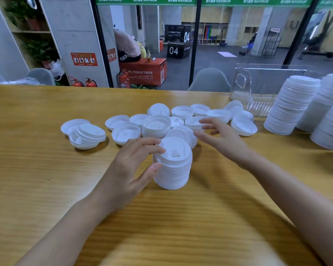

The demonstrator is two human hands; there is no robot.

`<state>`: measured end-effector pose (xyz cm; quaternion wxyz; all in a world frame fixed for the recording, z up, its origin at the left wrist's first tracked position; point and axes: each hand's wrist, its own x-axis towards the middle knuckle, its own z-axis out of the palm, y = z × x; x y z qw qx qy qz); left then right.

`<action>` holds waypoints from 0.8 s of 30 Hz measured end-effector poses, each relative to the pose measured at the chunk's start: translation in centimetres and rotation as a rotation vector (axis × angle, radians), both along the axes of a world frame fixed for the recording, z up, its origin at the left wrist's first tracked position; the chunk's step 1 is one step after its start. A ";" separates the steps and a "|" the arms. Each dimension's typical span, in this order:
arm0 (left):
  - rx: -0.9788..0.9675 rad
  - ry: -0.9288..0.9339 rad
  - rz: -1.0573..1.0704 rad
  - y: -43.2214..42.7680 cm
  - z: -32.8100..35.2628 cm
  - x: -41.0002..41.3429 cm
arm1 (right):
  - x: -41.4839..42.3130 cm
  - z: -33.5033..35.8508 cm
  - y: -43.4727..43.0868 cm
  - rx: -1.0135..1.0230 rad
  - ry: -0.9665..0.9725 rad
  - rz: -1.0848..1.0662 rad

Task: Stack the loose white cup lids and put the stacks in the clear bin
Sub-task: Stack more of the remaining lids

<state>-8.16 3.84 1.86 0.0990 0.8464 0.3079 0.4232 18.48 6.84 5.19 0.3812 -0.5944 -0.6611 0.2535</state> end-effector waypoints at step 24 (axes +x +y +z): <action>-0.005 -0.002 0.010 0.0 0.0 0.1 | 4.2 -3.9 0.6 0.203 -0.169 0.007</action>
